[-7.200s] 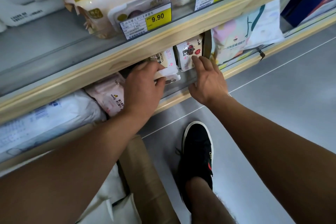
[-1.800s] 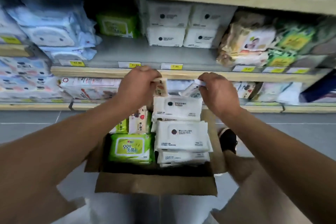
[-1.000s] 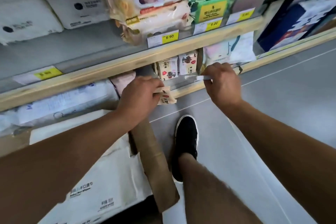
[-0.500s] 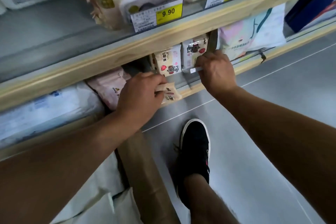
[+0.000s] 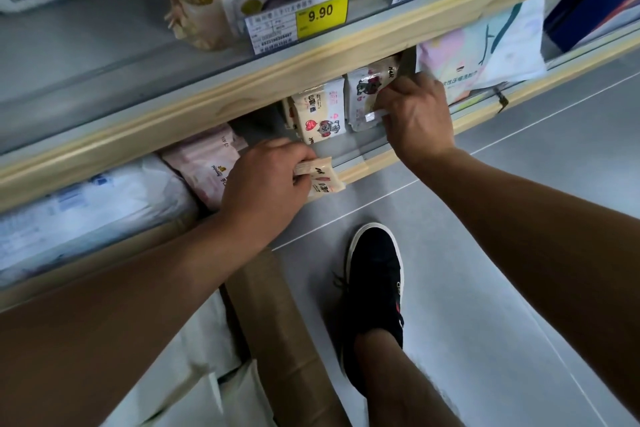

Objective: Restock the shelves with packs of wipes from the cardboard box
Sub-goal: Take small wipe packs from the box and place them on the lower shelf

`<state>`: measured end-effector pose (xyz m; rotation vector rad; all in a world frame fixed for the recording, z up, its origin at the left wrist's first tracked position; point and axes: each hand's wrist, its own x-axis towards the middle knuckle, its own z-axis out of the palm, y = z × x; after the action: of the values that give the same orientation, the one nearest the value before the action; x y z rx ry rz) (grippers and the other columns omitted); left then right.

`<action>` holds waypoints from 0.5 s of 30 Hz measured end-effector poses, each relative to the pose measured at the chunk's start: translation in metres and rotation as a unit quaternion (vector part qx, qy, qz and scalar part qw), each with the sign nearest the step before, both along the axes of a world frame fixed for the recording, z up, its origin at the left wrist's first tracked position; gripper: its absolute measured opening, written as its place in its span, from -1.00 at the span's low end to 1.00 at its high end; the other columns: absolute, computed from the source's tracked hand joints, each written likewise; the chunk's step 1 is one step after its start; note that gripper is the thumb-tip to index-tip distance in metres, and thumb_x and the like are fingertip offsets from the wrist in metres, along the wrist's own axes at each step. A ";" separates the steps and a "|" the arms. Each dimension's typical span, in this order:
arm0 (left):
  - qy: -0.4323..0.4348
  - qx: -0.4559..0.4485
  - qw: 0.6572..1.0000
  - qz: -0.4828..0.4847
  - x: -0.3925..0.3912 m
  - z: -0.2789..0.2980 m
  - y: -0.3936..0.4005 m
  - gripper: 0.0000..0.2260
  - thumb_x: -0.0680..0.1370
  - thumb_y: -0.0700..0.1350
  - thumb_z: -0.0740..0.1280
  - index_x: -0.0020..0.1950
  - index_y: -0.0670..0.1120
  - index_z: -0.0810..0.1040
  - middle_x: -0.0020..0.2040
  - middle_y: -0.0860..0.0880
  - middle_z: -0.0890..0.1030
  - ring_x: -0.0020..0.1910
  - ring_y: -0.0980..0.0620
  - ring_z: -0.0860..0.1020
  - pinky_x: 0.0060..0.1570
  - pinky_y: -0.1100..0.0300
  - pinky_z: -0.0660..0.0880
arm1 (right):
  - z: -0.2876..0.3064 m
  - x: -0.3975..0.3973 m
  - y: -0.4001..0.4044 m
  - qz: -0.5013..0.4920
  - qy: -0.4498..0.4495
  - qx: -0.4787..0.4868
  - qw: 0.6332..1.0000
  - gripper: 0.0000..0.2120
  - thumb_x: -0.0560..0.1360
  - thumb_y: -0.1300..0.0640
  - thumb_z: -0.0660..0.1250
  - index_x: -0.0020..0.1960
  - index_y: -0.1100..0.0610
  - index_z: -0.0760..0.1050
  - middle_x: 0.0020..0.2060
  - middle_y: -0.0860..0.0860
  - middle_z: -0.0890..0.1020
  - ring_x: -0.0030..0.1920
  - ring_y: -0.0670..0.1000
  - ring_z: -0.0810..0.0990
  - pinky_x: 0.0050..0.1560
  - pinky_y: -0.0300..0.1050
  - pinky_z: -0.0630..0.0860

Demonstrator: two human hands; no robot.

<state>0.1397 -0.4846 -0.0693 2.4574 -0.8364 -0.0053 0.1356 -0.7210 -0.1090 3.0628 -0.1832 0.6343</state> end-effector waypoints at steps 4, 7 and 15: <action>-0.003 0.000 1.000 0.001 0.000 0.001 -0.002 -0.82 0.37 -0.20 0.40 -0.05 -0.05 0.62 -0.12 -0.03 0.64 -0.08 -0.12 0.57 -0.13 -0.02 0.53 | 0.005 -0.002 0.002 -0.036 0.023 -0.011 0.999 -0.83 0.43 0.19 0.37 0.00 0.09 0.65 -0.08 0.15 0.51 0.03 0.26 0.45 0.07 0.09 0.24; -0.005 0.000 1.000 0.005 0.000 0.002 -0.003 -0.82 0.37 -0.20 0.40 -0.04 -0.05 0.63 -0.11 -0.03 0.64 -0.09 -0.12 0.58 -0.14 0.00 0.53 | 0.005 -0.001 0.005 -0.037 0.026 -0.010 0.999 -0.77 0.43 0.22 0.36 0.06 0.06 0.64 -0.12 0.10 0.60 -0.02 0.23 0.50 0.02 0.06 0.33; -0.008 -0.006 1.000 0.022 0.005 0.008 -0.010 -0.81 0.39 -0.19 0.41 0.00 -0.06 0.63 -0.07 -0.06 0.64 -0.06 -0.14 0.59 -0.11 -0.03 0.54 | 0.000 -0.007 0.015 -0.017 0.154 0.088 0.984 -0.22 0.44 0.26 0.22 0.57 0.00 -0.03 0.42 0.10 0.35 0.35 0.21 0.32 0.35 0.08 0.28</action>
<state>0.1446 -0.4942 -0.0618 2.4668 -0.7859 0.0360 0.1284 -0.7063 -0.1086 3.2640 -0.3013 0.1419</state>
